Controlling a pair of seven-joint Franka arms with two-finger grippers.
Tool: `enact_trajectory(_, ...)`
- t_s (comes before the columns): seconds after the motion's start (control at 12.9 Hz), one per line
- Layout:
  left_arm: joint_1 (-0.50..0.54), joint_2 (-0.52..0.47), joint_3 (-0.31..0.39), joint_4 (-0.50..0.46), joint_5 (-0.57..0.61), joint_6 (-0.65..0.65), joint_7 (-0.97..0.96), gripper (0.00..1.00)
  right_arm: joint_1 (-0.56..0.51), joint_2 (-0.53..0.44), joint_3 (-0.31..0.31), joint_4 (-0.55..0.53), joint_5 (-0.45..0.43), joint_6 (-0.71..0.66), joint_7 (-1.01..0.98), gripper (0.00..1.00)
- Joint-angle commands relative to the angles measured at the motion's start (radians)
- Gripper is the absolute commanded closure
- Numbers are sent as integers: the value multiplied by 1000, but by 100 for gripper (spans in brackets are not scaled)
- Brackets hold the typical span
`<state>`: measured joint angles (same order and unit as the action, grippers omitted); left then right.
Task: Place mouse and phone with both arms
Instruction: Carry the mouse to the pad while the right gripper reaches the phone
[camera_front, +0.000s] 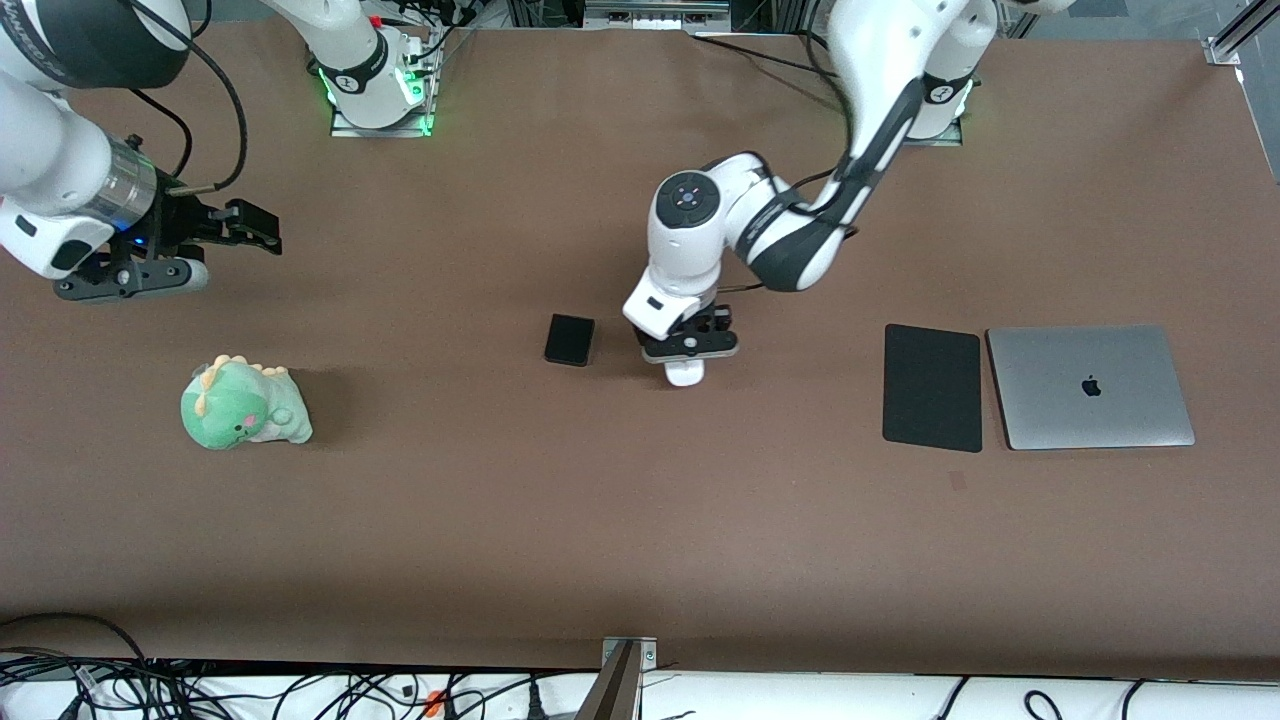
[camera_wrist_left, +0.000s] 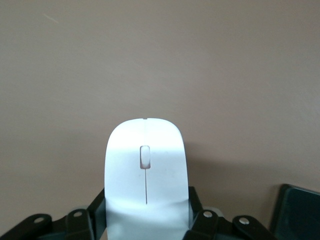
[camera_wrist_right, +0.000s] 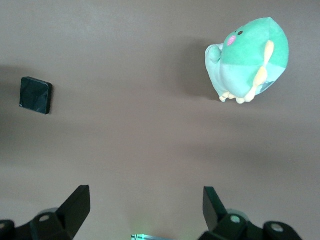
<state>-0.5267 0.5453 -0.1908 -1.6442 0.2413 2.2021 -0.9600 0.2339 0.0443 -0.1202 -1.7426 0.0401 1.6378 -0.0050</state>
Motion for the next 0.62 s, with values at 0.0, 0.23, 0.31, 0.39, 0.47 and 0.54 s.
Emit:
enact_trajectory(0.0,92,-143,-4,-43,-46,-164,182,84,79,45,7,-24,4,71,184,0)
enact_trajectory(0.23,209,-246,4,-86,-60,-287,482,84,197,118,7,-74,6,230,368,0)
enact_trajectory(0.31,246,-284,8,-129,-76,-288,565,84,238,156,7,-75,6,281,432,0)
enact_trajectory(0.39,276,-307,16,-164,-86,-288,633,84,278,196,7,-75,6,339,497,0)
enact_trajectory(0.47,299,-330,27,-210,-86,-282,702,84,319,241,7,-75,6,403,567,0)
enact_trajectory(0.54,322,-344,56,-241,-88,-277,766,84,358,287,7,-75,6,474,627,0)
